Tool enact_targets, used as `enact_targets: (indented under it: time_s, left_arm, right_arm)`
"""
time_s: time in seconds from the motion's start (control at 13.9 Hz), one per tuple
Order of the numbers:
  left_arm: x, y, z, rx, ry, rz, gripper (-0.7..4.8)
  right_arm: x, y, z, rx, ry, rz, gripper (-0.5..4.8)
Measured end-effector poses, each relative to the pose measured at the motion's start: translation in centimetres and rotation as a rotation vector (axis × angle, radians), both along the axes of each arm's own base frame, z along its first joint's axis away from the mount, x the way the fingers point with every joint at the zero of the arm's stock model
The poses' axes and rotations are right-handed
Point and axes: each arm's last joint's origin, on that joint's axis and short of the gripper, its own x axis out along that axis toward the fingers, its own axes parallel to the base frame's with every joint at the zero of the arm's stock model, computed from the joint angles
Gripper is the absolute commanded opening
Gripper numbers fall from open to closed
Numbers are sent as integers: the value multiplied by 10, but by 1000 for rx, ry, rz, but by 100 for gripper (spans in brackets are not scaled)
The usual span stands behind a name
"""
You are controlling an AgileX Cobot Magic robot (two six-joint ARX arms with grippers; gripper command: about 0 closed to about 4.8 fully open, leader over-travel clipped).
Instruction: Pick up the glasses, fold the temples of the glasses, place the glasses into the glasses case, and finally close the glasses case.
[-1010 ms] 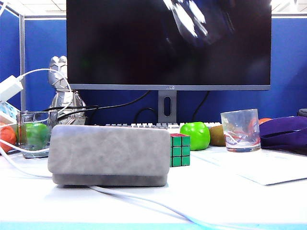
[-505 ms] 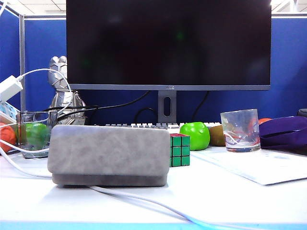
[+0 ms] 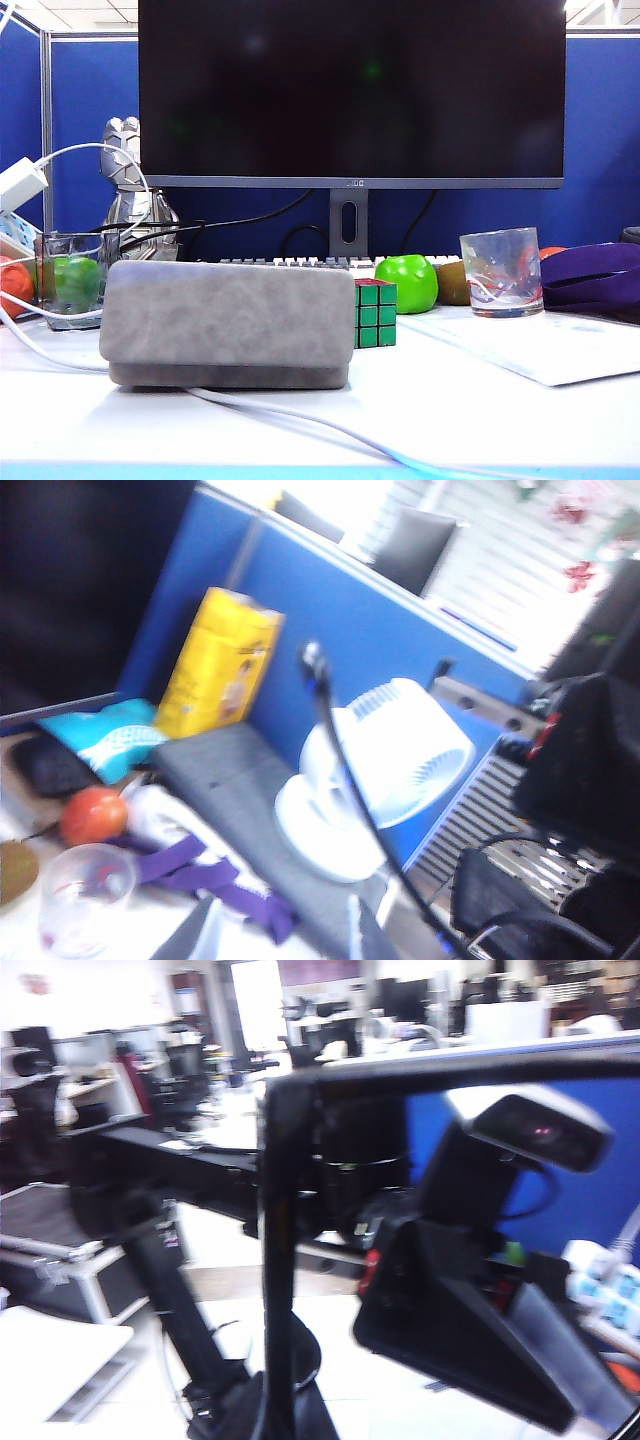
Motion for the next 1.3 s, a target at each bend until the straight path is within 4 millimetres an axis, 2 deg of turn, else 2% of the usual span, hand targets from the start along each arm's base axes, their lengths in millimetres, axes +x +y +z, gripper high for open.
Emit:
enact_targets:
  time_s: [0.14, 0.22, 0.36, 0.65, 1.01, 1.3]
  left_arm:
    - [2, -1, 0, -19, 18, -1, -6]
    - [2, -1, 1, -28, 14, -4, -6]
    - [1, -2, 3, -36, -11, -54, -6]
    - [-6, -1, 17, -91, -166, -197, -6]
    - [-16, 2, 31, -139, -262, -360, -6]
    - [-17, 2, 32, -144, -286, -360, -5]
  right_arm:
    - [-6, 8, 0, 0, 6, 41, -5]
    - [-13, 18, 2, 14, -17, 89, -5]
    - [-13, 30, -2, 6, 3, 87, -5]
    - [-10, 30, -2, 11, 3, 24, -5]
    - [-6, 30, -5, -5, 72, -76, -5]
    - [-6, 29, -6, -14, 91, -79, -5]
